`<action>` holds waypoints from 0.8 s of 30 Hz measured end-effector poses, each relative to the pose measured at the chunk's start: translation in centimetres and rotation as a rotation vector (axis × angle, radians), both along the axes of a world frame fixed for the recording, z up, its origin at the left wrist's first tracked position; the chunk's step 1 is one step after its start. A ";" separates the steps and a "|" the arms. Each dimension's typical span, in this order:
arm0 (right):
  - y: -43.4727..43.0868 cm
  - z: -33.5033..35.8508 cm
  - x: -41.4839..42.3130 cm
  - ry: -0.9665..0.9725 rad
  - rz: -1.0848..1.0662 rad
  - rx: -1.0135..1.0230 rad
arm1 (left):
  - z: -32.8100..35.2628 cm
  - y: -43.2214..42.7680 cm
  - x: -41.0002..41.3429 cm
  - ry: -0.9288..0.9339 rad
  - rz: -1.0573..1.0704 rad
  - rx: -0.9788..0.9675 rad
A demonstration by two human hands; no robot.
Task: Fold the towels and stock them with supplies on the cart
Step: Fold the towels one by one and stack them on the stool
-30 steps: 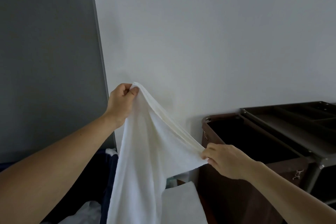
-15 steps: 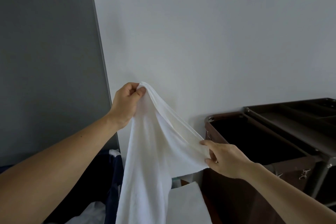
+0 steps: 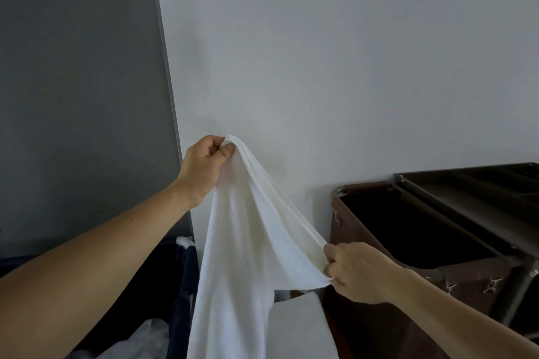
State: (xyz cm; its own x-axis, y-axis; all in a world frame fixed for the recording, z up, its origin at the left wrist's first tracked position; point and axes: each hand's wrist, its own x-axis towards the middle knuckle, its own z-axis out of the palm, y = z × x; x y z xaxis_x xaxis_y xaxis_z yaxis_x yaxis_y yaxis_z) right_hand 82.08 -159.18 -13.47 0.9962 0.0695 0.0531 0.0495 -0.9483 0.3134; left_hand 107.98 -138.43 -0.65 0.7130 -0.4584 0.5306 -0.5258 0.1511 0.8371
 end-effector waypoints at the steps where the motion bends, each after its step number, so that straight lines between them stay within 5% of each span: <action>1: 0.0 0.1 0.0 -0.012 0.038 -0.004 | -0.1 0.0 0.1 0.003 0.002 0.006; 7: 0.4 1.0 -0.5 -0.033 -0.057 0.340 | 0.3 0.6 2.0 -0.021 0.112 0.035; 11: -0.6 5.0 -1.6 -0.234 -0.168 0.532 | 0.9 2.0 4.0 -0.068 0.209 0.080; 16: -1.2 13.2 -1.2 -0.562 -0.020 0.405 | 4.8 3.6 5.9 -0.031 0.273 -0.012; 24: -0.9 24.9 -0.5 -0.738 -0.205 0.433 | 11.2 6.1 5.6 -0.092 0.359 -0.136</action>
State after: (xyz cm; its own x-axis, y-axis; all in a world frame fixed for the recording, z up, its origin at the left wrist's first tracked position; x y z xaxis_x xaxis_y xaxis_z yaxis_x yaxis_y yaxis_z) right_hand 81.61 -160.08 11.44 0.6880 -0.2824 0.6685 -0.2081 -0.9593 -0.1910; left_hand 113.59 -132.32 10.57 0.7617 -0.1099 0.6385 -0.6374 0.0499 0.7689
